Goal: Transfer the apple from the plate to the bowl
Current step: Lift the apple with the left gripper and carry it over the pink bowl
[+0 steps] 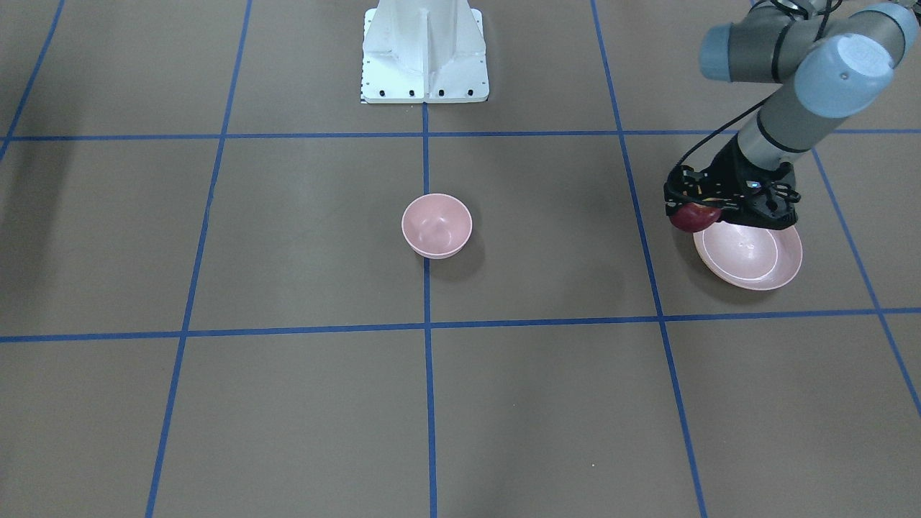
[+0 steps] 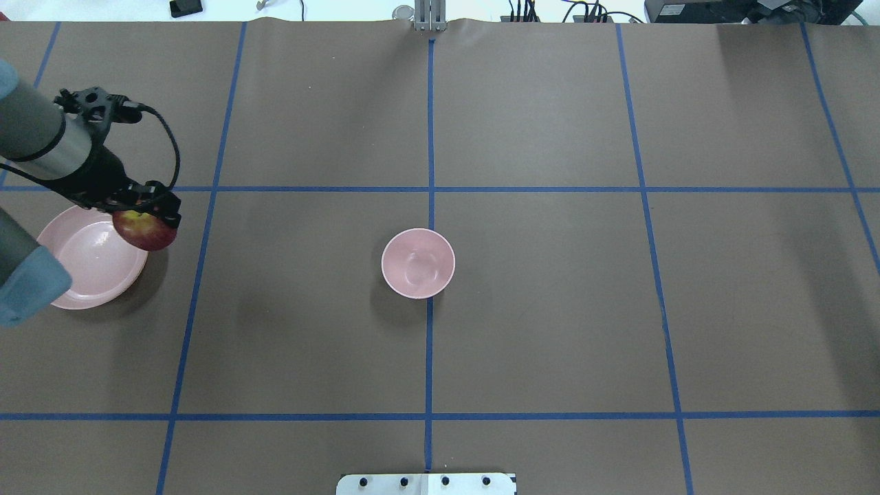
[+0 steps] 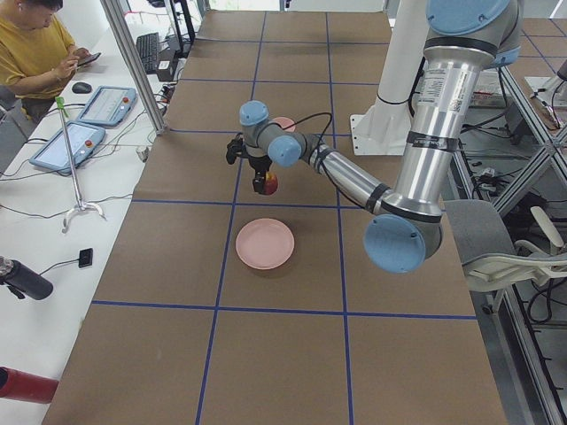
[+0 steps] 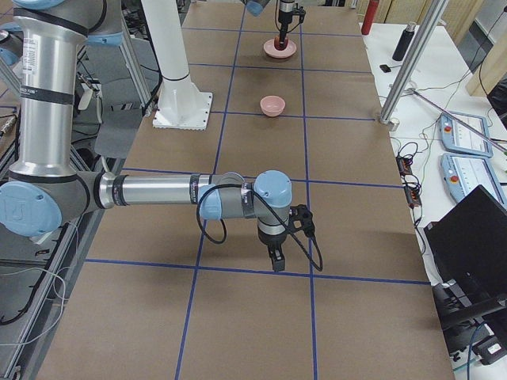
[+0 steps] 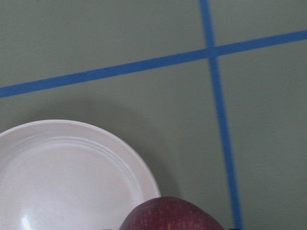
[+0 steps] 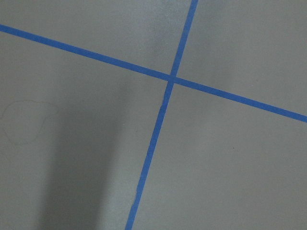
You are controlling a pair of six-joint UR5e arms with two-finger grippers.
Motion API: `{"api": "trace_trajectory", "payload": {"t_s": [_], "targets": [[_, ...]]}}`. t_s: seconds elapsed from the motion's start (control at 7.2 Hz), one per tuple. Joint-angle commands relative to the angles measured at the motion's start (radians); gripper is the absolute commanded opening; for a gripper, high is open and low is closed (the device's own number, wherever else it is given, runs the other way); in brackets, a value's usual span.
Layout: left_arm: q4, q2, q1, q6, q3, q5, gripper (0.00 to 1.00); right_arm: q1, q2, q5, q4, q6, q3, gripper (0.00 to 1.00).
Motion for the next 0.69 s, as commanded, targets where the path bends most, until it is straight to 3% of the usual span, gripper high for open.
{"api": "trace_trajectory", "payload": {"t_s": [0.0, 0.28, 0.42, 0.56], "targets": [[0.156, -0.245, 0.166, -0.261, 0.005, 0.08, 0.0, 0.0, -0.004, 0.0, 0.0, 0.0, -0.001, 1.0], [0.164, -0.492, 0.25, -0.471, 0.174, 0.118, 0.0, 0.0, -0.004, 0.0, -0.001, 0.0, -0.001, 1.0], [0.15, -0.58, 0.293, -0.515, 0.277, 0.172, 0.0, 0.0, -0.004, 0.0, 0.0, 0.0, -0.003, 1.0], [0.103, -0.602, 0.304, -0.524, 0.327, 0.183, 0.0, 0.0, -0.004, 0.002, -0.001, 0.0, -0.004, 1.0]]}}
